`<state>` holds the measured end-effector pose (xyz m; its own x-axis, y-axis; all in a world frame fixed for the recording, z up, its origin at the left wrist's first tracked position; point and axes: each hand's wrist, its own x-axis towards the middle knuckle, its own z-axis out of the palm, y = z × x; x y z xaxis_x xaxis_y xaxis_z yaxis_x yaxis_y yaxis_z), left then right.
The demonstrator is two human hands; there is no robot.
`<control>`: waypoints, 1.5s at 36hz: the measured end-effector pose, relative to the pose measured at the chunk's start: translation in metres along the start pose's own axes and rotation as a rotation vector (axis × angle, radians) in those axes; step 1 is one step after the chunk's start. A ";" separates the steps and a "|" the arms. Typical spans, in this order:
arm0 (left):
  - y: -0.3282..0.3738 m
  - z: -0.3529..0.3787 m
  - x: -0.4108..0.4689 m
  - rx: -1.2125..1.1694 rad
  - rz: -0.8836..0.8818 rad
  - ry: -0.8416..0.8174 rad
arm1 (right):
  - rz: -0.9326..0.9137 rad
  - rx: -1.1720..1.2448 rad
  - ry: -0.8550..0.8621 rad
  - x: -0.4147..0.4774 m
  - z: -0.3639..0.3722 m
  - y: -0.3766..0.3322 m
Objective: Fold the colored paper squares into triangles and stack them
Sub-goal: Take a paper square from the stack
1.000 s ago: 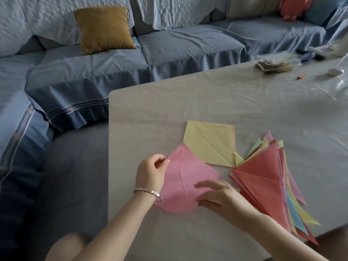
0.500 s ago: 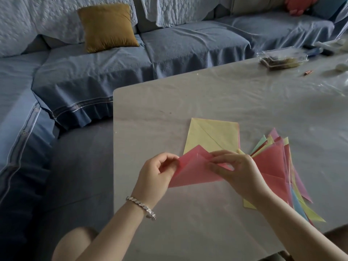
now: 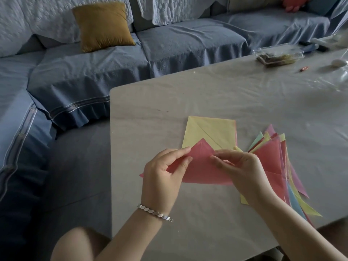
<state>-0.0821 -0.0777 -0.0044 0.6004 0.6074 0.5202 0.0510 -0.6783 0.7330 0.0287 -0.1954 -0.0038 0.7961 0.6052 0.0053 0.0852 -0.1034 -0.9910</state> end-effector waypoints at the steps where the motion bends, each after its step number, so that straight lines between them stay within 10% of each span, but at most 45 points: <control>1: 0.001 0.000 0.000 0.002 0.001 0.006 | 0.002 0.004 0.001 -0.001 0.000 -0.001; 54: 0.013 -0.007 -0.001 -0.022 -0.141 -0.058 | -0.073 -0.011 -0.040 -0.013 -0.002 -0.018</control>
<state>-0.0873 -0.0844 0.0074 0.6337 0.6707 0.3855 0.1209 -0.5781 0.8070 0.0182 -0.2031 0.0142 0.7631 0.6423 0.0719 0.1489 -0.0665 -0.9866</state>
